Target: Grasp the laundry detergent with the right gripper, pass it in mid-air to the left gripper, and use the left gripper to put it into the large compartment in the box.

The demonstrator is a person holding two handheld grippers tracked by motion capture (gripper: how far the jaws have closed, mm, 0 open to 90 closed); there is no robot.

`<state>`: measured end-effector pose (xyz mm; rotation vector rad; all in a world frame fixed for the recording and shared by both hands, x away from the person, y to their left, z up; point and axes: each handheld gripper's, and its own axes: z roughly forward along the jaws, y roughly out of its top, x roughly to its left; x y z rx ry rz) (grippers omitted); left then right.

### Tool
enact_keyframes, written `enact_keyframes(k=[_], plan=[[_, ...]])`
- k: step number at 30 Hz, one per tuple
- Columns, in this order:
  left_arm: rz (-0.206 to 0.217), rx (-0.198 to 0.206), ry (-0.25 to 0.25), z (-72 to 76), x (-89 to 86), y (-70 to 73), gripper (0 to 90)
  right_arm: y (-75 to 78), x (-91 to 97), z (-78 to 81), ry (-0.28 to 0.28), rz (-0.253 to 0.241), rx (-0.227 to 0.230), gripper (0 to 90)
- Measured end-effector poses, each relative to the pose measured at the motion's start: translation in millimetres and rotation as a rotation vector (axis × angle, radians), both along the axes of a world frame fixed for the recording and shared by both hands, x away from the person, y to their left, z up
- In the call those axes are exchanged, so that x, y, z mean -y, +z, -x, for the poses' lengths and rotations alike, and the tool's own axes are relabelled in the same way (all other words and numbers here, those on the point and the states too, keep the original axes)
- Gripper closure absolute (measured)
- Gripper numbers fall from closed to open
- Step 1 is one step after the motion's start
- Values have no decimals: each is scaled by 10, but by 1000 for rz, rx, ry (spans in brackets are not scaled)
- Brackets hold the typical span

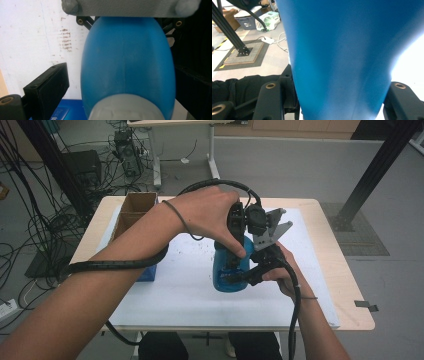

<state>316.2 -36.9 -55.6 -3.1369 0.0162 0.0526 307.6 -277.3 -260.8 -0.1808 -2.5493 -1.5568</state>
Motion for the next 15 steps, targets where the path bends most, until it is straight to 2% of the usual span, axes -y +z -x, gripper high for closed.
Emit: enact_keyframes(k=[3, 5, 8, 15], plan=[[-1, -1, 2, 0, 3, -4, 61, -2, -4, -1, 0, 2, -2, 420], [-1, 2, 0, 8, 1, -4, 114, -7, -5, -2, -1, -1, -3, 420], [-1, 2, -1, 12, -3, 11, 138, -4, -7, -2, 0, -1, 0, 420], [-1, -2, -1, 11, -8, 33, 288, -4, -10, 0, 0, -3, 0, 420]])
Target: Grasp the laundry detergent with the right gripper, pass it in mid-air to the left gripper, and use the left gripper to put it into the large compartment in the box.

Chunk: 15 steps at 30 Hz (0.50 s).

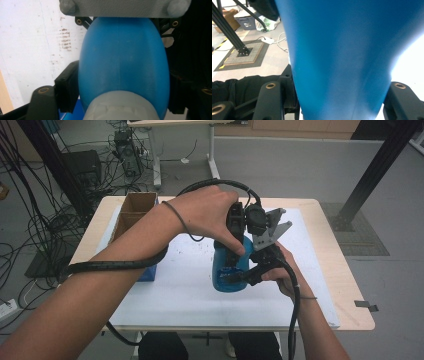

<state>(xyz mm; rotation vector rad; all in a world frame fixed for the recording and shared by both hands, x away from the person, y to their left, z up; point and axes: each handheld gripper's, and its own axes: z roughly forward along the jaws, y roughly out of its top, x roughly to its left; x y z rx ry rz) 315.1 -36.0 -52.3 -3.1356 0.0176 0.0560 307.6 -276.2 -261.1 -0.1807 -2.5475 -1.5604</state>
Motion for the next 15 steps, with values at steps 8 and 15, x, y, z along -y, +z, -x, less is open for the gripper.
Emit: enact_keyframes(k=[8, 15], plan=[[0, -23, 15, -31, -1, 15, 360, 15, -5, 2, 2, 2, 2, 421], [15, -45, 34, -82, -54, 36, 376, 32, -13, 8, 4, 4, 12, 421]])
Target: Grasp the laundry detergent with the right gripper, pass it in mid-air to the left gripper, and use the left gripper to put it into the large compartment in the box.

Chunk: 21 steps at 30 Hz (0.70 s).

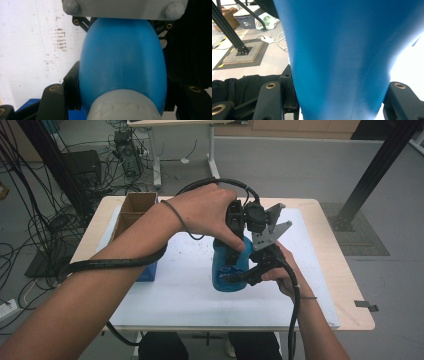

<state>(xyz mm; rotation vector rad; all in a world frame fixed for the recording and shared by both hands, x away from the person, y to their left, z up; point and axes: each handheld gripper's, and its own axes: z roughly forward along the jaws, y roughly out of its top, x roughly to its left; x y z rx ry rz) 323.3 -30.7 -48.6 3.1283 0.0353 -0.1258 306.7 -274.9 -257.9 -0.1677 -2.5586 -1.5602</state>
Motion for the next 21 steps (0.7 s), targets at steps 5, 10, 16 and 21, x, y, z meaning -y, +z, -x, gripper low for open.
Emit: enact_keyframes(k=[5, 10, 16, 21], plan=[[1, 4, 4, 7, -12, 12, 378, 5, -7, -5, 1, -4, 0, 421], [1, 5, 9, 8, -17, 17, 379, 7, -13, -6, 0, -5, 2, 421], [-9, 5, 18, 13, 8, 26, 379, 9, -12, -11, 3, -7, 1, 421], [-11, 6, 19, 17, 12, 30, 379, 4, -13, -12, 3, -12, -1, 421]])
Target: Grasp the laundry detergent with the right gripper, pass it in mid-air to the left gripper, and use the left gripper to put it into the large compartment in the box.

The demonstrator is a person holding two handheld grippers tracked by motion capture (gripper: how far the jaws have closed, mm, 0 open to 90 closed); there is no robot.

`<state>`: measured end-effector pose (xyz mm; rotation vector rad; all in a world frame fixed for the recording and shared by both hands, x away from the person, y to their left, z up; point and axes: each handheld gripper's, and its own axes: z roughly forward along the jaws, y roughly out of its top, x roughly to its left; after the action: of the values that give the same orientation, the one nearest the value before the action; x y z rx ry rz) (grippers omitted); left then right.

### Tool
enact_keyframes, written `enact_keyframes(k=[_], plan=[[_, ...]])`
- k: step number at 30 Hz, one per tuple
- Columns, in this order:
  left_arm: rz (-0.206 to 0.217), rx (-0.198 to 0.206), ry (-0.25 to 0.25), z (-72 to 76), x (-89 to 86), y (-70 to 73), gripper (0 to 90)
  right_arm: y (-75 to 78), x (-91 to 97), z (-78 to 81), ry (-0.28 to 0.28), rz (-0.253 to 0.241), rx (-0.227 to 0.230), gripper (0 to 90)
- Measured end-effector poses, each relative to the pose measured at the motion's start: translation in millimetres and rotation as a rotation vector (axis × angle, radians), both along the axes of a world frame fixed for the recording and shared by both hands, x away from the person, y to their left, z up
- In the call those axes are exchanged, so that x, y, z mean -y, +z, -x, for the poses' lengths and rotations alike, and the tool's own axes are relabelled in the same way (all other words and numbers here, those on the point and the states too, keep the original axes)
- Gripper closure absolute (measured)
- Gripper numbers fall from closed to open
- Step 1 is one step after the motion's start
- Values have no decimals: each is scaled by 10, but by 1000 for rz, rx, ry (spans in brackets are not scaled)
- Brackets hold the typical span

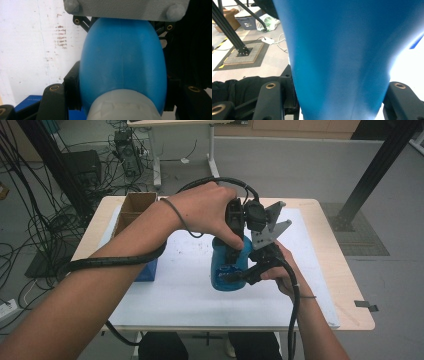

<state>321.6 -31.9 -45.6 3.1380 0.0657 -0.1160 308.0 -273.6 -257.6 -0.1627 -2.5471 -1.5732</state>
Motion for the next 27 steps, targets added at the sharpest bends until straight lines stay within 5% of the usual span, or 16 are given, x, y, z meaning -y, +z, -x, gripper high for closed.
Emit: enact_keyframes(k=[27], plan=[[7, 6, -6, 5, -16, 20, 380, 8, 5, 6, -6, -3, 3, 420]])
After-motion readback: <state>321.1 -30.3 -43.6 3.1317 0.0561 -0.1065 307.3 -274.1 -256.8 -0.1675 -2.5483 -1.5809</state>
